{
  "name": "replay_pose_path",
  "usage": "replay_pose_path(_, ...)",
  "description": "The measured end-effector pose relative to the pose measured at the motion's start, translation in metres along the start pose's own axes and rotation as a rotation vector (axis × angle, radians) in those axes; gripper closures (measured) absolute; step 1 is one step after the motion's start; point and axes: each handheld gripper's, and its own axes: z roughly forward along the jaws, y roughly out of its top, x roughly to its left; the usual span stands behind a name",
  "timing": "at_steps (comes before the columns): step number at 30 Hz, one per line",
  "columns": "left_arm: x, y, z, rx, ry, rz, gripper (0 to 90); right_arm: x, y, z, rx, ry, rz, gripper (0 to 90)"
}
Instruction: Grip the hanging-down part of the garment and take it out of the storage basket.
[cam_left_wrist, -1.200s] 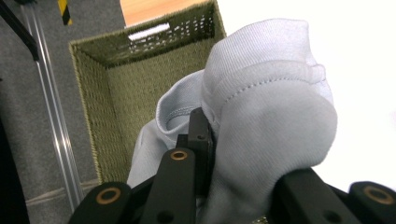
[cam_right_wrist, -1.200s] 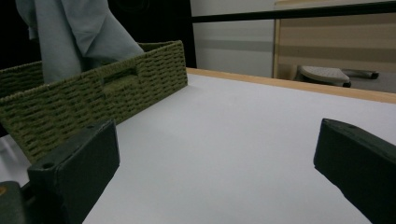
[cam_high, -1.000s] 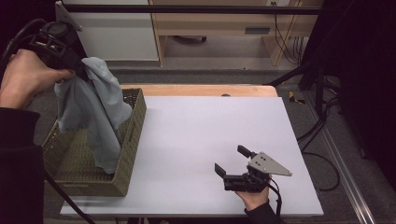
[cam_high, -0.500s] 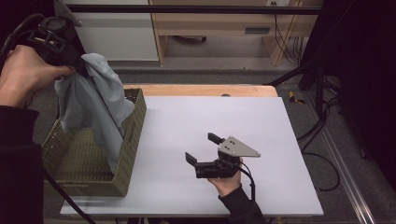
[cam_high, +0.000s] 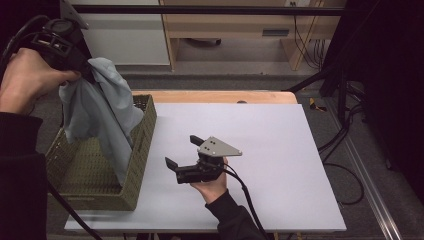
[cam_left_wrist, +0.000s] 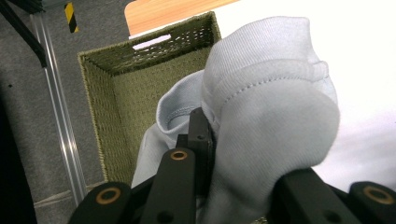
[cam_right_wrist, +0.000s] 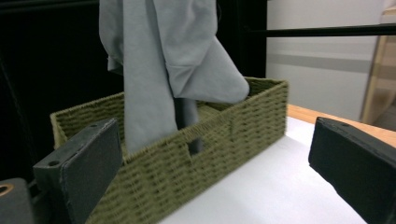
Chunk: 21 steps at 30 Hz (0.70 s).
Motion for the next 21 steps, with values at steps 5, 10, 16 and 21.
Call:
replay_pose_path(5, 0.000, 0.000, 0.001, 0.005, -0.001, 0.002, 77.7, 0.006, 0.000, 0.020, -0.009, 0.028, 0.007, 2.9)
replay_pose_path(10, 0.001, 0.000, 0.001, 0.007, -0.002, 0.002, 77.7, 0.014, -0.002, 0.040, 0.012, 0.047, 0.009, 3.1)
replay_pose_path(16, 0.003, -0.001, 0.002, 0.012, -0.006, -0.001, 77.7, 0.021, -0.004, 0.061, 0.025, 0.066, 0.007, 3.5)
replay_pose_path(21, 0.002, 0.000, 0.004, 0.021, -0.002, -0.002, 77.8, 0.027, -0.004, 0.075, 0.031, 0.075, 0.003, 3.6)
